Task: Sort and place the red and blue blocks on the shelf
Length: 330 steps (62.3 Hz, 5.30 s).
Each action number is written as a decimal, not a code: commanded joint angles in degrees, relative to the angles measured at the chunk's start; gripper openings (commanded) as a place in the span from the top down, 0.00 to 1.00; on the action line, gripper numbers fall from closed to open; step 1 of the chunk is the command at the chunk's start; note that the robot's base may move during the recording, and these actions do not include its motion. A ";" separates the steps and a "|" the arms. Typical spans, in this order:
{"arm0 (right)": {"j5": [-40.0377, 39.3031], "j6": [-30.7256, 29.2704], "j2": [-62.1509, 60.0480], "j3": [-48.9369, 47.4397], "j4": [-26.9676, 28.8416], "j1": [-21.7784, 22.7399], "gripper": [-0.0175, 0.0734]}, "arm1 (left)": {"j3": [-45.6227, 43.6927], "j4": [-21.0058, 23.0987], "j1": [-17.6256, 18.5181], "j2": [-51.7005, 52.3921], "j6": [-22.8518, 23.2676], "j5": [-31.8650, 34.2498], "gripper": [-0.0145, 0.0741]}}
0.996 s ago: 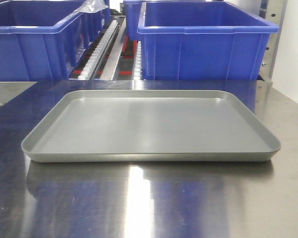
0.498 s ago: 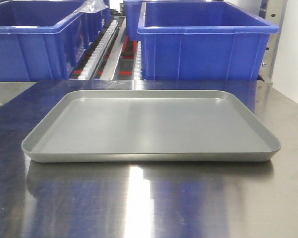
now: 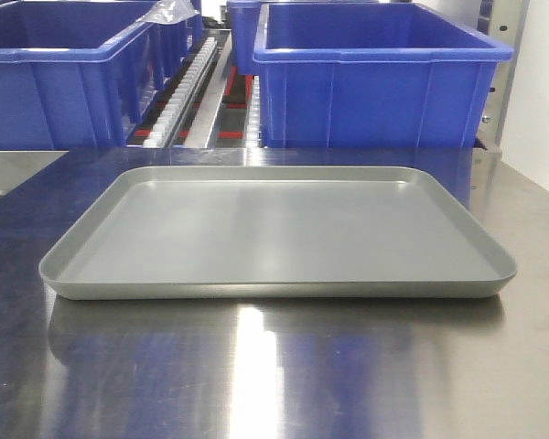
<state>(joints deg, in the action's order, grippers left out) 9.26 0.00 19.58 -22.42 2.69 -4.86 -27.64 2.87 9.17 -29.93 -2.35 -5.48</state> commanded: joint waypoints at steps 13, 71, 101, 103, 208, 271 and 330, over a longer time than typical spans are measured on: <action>-4.65 0.00 0.34 -1.68 0.07 0.43 0.76 | -1.74 -2.38 -1.33 -0.17 0.08 4.72 0.69; -4.65 0.00 0.34 -1.68 0.07 0.43 0.76 | -1.74 1.96 -3.08 -0.17 0.59 6.82 0.69; -4.65 0.00 0.34 -1.68 0.07 0.43 0.76 | -1.74 1.96 -3.08 -0.17 0.59 6.82 0.70; -4.65 0.00 0.34 -1.68 0.07 0.43 0.76 | -1.74 1.96 -3.08 -0.17 0.59 6.82 0.70; -4.58 0.00 0.34 -1.68 0.07 0.43 0.76 | -1.74 1.96 -3.08 -0.17 0.59 6.82 0.70; -4.58 0.00 0.34 -1.68 0.07 0.43 0.76 | -1.74 1.96 -3.08 -0.17 0.59 6.82 0.70; -4.58 0.00 0.34 -1.68 0.07 0.43 0.76 | -1.74 1.96 -3.08 -0.17 0.59 6.82 0.70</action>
<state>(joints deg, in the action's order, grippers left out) 9.39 0.00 19.49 -22.42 2.69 -4.86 -27.51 4.35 5.60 -29.93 -2.15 -4.22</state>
